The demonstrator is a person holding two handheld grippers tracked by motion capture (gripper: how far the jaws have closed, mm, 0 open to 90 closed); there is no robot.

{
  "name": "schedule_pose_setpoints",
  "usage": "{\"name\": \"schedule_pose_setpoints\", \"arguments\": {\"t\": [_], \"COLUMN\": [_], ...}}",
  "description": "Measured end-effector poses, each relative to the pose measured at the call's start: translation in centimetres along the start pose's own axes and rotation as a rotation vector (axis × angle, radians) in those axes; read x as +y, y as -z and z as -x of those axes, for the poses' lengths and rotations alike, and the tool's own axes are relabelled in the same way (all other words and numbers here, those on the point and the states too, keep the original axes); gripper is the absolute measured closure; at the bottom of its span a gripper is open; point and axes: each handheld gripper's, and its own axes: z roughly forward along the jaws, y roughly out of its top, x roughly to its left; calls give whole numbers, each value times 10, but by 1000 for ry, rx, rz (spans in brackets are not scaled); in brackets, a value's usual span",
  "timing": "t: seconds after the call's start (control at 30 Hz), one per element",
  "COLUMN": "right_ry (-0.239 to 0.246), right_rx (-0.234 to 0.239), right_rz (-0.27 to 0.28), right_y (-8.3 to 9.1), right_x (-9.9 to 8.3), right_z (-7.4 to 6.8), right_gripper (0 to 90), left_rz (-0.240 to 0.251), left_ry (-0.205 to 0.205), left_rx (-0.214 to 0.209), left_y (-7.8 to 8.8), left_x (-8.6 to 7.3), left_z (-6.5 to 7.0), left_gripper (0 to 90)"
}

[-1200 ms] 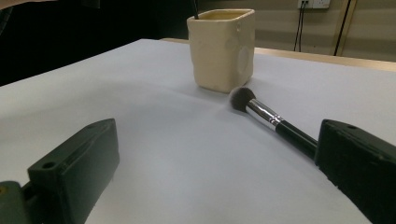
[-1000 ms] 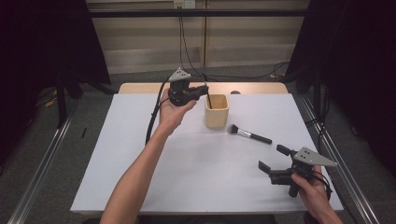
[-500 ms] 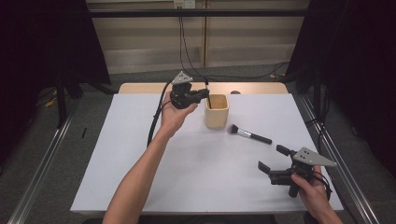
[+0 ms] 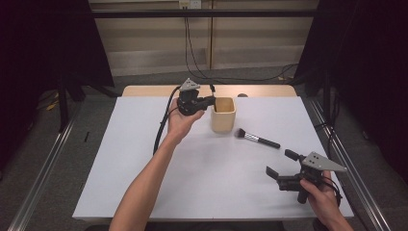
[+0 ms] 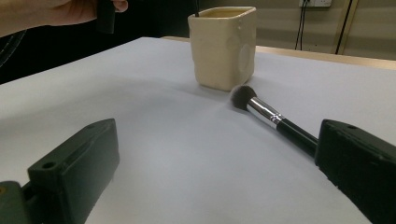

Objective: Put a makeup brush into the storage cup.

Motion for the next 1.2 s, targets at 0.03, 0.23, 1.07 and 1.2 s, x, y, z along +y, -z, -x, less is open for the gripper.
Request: {"name": "schedule_pose_setpoints", "arguments": {"t": [0.03, 0.23, 1.07, 1.2], "right_ry": [1, 0, -1, -1], "right_rx": [-1, -4, 2, -1], "right_rz": [0, -1, 0, 1], "right_y": [0, 0, 0, 0], "right_x": [0, 0, 0, 0], "right_z": [0, 0, 0, 0], "right_gripper": [0, 0, 0, 0], "left_rz": [2, -1, 64, 79], "left_ry": [-1, -7, -21, -17], "left_rx": [-1, -1, 41, 43], "left_y": [0, -1, 9, 14], "left_x": [-1, -4, -16, -16], "left_z": [0, 1, -4, -2], "left_gripper": [857, 855, 511, 401]}}
